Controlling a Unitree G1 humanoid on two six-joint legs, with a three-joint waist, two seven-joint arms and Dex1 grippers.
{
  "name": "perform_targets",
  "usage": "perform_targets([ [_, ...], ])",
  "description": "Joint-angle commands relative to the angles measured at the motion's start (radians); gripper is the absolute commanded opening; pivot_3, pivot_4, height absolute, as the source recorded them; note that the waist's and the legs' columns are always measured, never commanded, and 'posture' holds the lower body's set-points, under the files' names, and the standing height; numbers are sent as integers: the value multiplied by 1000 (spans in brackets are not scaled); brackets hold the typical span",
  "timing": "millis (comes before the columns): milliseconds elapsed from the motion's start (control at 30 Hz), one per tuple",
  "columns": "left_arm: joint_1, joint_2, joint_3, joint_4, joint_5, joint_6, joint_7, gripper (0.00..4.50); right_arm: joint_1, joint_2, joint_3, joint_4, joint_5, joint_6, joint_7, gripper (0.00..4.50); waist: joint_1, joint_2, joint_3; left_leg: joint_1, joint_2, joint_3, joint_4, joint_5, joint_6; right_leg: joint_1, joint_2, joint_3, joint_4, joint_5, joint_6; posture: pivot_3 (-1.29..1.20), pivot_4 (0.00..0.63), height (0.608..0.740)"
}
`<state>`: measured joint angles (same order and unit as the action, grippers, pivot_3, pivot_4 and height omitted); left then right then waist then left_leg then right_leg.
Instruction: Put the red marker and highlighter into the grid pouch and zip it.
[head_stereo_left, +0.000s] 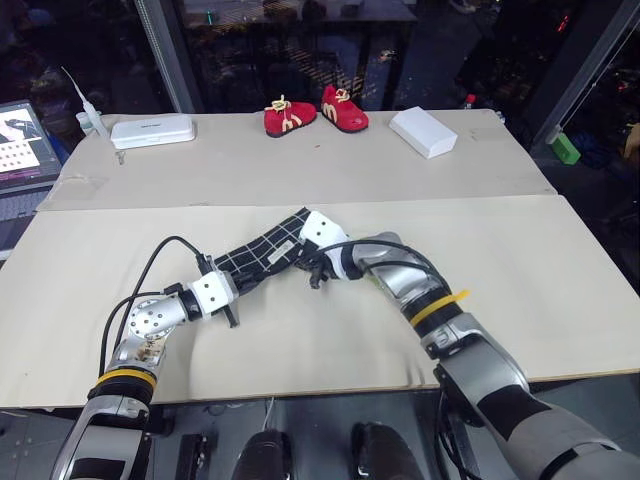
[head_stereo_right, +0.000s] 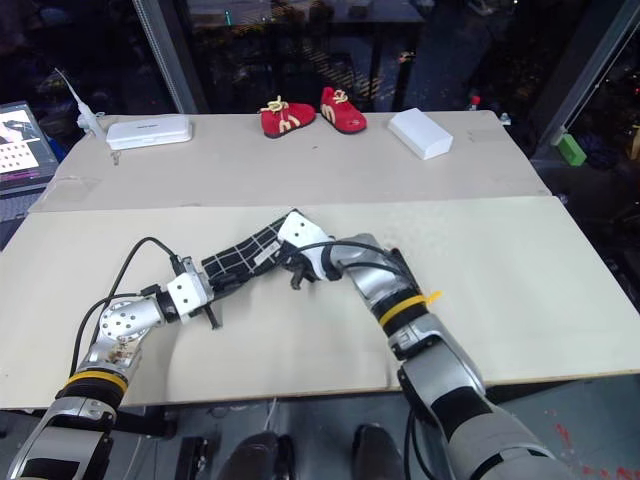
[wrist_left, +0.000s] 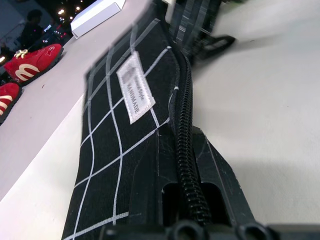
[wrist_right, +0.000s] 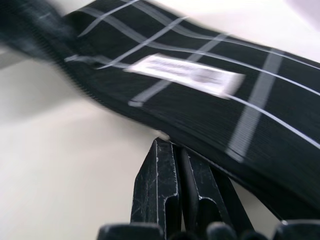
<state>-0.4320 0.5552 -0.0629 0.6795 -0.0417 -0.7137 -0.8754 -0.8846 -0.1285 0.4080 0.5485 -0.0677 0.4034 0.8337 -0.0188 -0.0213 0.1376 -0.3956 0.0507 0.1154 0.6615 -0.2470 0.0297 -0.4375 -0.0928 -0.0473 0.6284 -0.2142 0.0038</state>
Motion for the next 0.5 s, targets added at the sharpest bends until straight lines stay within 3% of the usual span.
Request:
perform_targets([
  [33, 5, -11, -9, -14, -6, 7, -4, 0, 16, 28, 43, -95, -12, 15, 24, 47, 0, 0, 0, 0, 0, 0, 0, 0, 0, 0, 0, 0, 0, 0, 0, 0, 150, 740],
  [500, 4, -24, -9, -28, -6, 20, -7, 0, -27, 103, 21, -71, -17, 30, -6, 47, -2, 0, 0, 1, 0, 0, 0, 0, -1, 0, 0, 0, 0, 0, 0, 0, 150, 740],
])
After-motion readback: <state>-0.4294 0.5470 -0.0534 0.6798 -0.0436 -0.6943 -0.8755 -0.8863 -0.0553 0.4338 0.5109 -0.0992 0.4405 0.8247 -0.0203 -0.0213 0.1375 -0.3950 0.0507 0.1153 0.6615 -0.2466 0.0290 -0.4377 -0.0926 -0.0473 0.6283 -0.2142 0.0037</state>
